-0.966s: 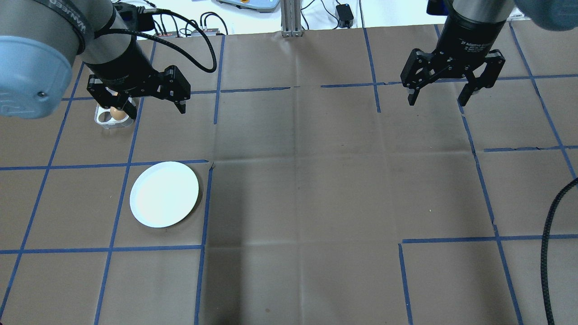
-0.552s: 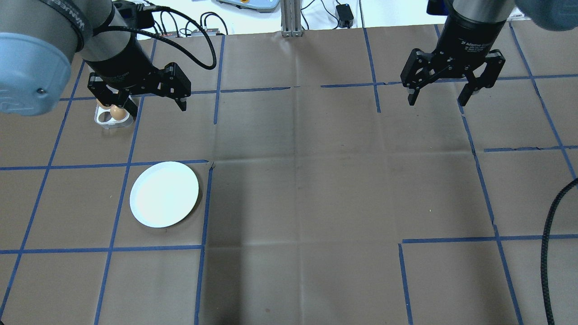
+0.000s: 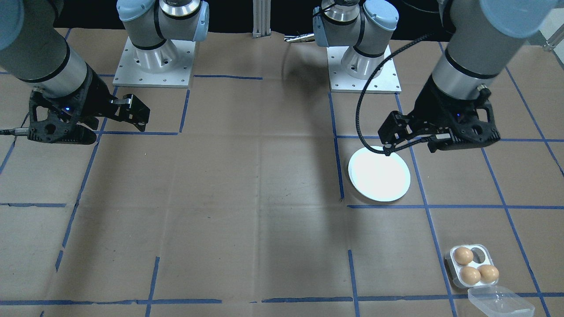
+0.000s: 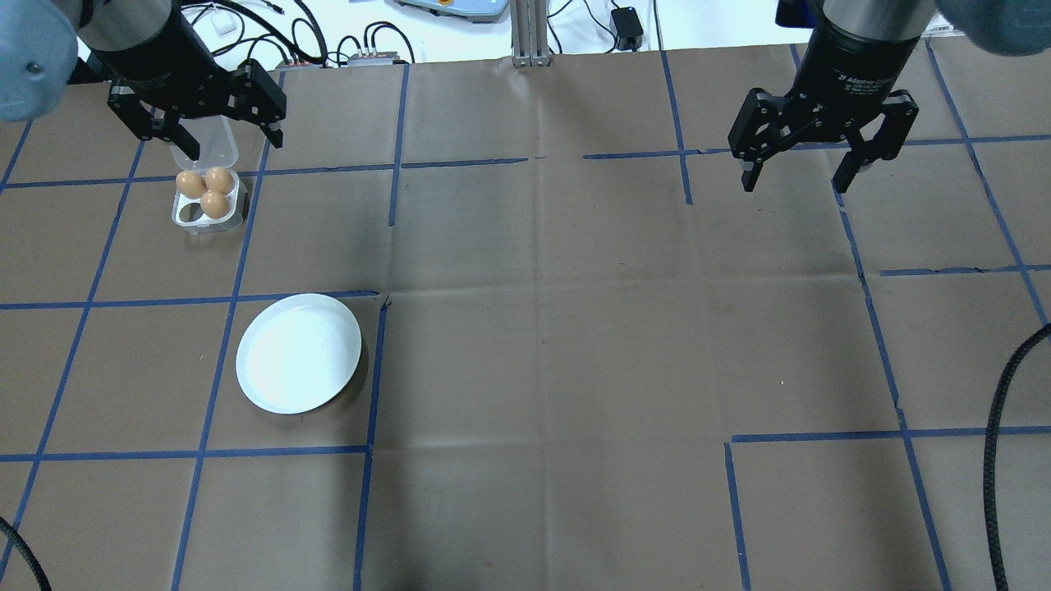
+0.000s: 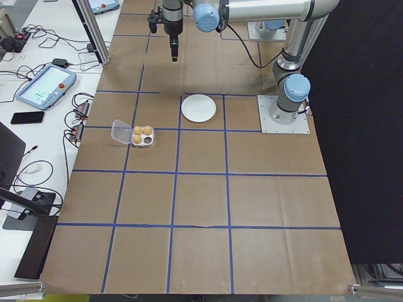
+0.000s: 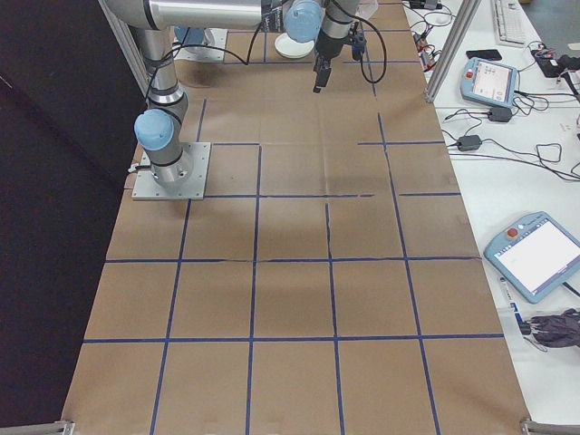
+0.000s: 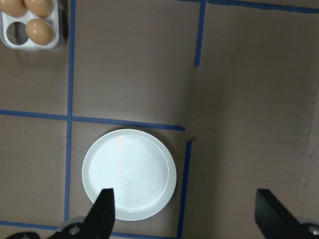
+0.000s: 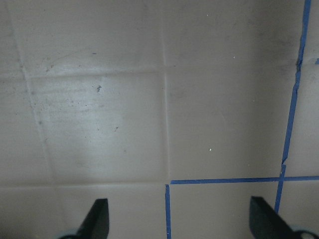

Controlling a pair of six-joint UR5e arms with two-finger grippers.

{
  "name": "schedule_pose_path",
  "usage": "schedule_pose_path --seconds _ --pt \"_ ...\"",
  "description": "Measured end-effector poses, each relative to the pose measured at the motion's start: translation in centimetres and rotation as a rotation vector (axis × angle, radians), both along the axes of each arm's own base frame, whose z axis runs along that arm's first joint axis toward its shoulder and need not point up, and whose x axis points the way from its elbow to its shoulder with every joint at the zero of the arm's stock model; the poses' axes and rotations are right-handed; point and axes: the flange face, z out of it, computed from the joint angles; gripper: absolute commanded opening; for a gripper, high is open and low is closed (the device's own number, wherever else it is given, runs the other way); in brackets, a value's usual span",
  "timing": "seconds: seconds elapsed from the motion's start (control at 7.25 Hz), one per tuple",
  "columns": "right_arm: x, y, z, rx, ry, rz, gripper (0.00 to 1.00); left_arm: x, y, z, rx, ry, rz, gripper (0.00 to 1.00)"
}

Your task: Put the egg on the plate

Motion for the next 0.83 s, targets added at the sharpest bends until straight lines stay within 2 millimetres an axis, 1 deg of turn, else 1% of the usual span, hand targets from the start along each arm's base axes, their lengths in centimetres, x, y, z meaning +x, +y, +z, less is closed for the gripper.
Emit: schedule_pose_path --seconds 0.28,0.41,0.55,0.69,0.83 --pt "0.0 0.0 0.0 0.0 0.0 0.0 1.0 8.1 -6.1 -1.7 -0.013 0.018 -0.002 1.0" --pt "0.0 0.0 0.0 0.0 0.0 0.0 1.0 11.5 -8.3 -2.8 -0.018 0.029 -0.014 1.0" --pt "0.0 0.0 0.0 0.0 0.001 0.0 1.0 14.0 -9.6 -4.3 -0.012 0.032 -0.035 0.99" --pt "0.0 0.0 0.0 0.0 0.0 0.0 1.0 15.3 -10.4 -6.0 -0.002 0.034 -0.058 0.99" --pt "0.0 0.0 0.0 0.0 0.0 0.0 1.0 16.3 -11.0 -8.0 0.009 0.037 -0.067 0.99"
